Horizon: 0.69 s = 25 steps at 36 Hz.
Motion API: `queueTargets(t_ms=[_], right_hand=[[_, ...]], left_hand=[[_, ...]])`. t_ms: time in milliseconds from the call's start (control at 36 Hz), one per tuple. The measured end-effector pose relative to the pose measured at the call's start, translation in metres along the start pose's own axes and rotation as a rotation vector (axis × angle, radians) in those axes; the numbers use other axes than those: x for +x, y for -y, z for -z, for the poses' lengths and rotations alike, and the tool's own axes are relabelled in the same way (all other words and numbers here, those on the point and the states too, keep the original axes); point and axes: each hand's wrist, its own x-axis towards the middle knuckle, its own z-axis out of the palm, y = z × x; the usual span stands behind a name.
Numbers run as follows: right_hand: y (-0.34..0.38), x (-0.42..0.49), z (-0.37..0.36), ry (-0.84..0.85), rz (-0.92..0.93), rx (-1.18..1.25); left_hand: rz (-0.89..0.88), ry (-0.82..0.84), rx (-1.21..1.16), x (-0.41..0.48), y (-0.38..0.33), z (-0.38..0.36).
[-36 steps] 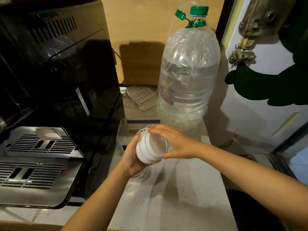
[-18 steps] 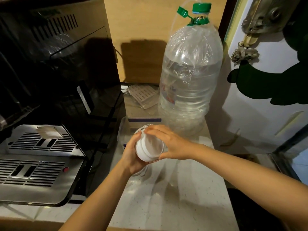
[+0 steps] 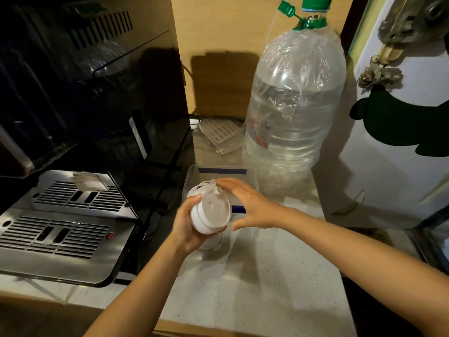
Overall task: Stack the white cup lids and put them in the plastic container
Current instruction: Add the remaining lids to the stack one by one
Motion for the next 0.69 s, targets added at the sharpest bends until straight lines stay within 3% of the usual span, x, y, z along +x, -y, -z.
queueTargets(t_ms=[333,694], right_hand=[[-0.014,0.017,-0.053,0.247,-0.182,-0.048],[-0.001,0.062,-0.105,0.141,-0.439,-0.334]], left_hand=[[-0.095,-0.304,-0.104,-0.022,-0.006,0.022],[-0.085,-0.406,-0.151,-0.032,-0.003,0.032]])
